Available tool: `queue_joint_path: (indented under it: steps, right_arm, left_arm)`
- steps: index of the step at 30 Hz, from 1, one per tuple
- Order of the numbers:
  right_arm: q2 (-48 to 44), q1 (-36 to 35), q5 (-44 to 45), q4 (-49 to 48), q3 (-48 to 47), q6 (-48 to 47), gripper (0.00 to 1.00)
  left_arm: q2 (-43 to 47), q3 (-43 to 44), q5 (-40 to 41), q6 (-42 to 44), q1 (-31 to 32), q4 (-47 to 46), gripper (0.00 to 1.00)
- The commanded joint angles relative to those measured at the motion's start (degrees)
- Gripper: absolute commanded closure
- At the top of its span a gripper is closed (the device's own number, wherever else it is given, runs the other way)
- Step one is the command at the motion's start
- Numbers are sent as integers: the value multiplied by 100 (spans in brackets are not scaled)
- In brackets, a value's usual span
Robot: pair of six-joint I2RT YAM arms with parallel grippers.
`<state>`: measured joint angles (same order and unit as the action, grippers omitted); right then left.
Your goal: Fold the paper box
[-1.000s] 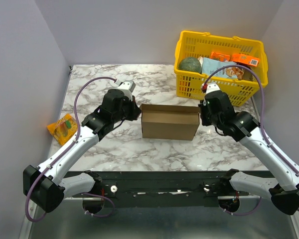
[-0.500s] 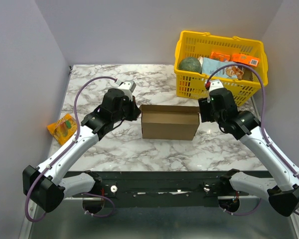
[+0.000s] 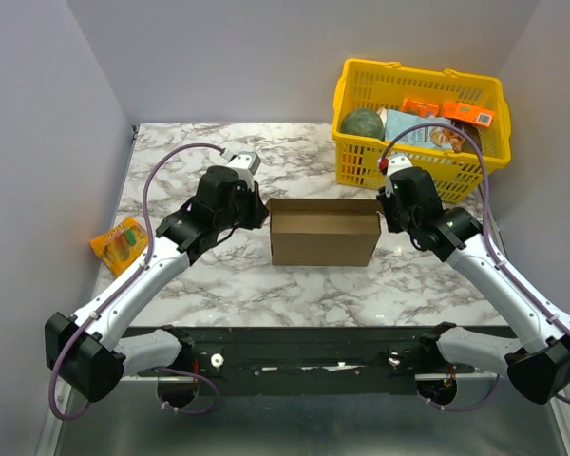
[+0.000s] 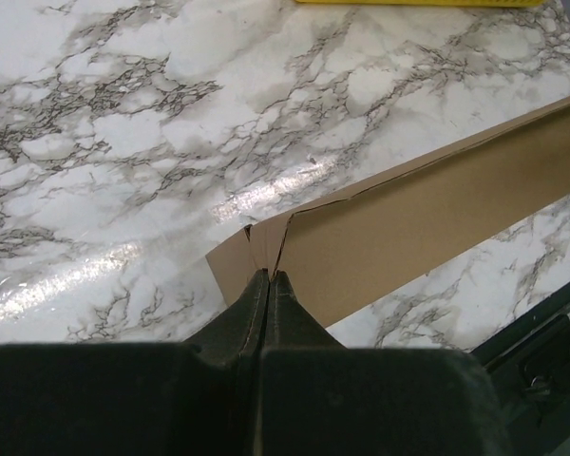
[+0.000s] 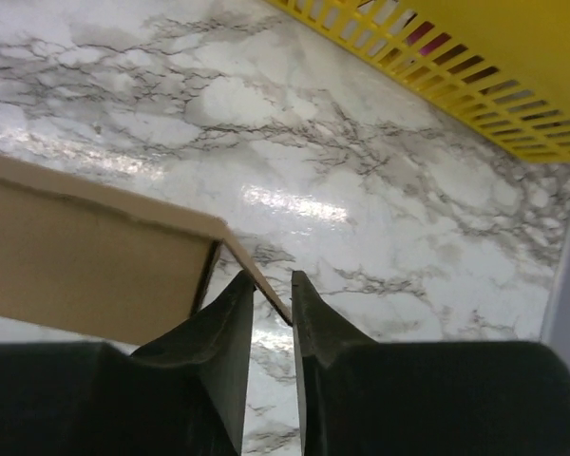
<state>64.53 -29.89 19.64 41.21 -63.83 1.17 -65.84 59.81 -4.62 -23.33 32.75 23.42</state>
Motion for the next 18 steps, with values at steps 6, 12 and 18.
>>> queue_joint_path:
  steps: [6,12,18]
  right_arm:
    - [68,36,-583,-43,-243,76,99]
    - [279,36,-900,352,-692,375,99]
    - [376,27,-900,449,-727,805,99]
  left_arm:
    - [-227,479,-12,-330,29,66,97]
    - [-517,839,119,-374,29,321,97]
    - [-666,1024,146,-426,21,348,97]
